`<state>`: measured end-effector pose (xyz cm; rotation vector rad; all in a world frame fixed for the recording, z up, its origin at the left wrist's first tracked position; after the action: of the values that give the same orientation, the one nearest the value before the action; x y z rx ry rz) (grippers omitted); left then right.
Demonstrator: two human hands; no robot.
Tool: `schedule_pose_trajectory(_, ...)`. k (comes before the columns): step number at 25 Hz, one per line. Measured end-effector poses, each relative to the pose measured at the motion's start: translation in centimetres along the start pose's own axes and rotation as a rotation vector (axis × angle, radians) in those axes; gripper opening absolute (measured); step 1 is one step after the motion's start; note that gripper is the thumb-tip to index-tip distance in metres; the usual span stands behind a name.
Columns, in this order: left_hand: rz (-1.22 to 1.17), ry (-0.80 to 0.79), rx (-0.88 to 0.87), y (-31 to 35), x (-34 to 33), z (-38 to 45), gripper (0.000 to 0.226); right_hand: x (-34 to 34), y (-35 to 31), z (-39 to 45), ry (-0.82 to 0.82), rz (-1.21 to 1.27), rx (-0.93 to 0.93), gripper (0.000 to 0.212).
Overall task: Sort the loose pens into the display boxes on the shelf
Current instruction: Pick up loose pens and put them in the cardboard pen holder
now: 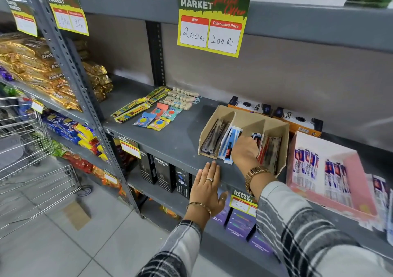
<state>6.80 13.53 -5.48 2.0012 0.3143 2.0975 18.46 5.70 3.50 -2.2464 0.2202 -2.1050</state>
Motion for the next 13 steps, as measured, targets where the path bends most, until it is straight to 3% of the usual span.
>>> schedule_pose_trajectory(4, 0.009, -0.014, 0.005, -0.1, -0.2, 0.2, 0.077, 0.9, -0.4, -0.1, 0.042, -0.074, 0.059, 0.031)
schedule_pose_trajectory(9, 0.051, -0.039, 0.014, 0.0, -0.1, 0.4, 0.078, 3.9, 0.0, -0.9, 0.213, -0.125, 0.207, 0.026)
schedule_pose_trajectory(13, 0.115, -0.049, 0.019, 0.5, 0.3, 0.1, 0.080, 5.9, 3.0, -2.2, 0.390, -0.252, 0.293, 0.035)
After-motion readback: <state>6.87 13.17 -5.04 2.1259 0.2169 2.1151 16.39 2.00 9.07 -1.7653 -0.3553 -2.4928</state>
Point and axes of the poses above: each hand's wrist, its own z-axis towards the middle knuckle, its own x-axis out of the back of the hand, y = z × x, the point moved 4 cm from there along z, towards the middle knuckle, and after that the axes turned 6 degrees about -z, right-handed, at the moved point
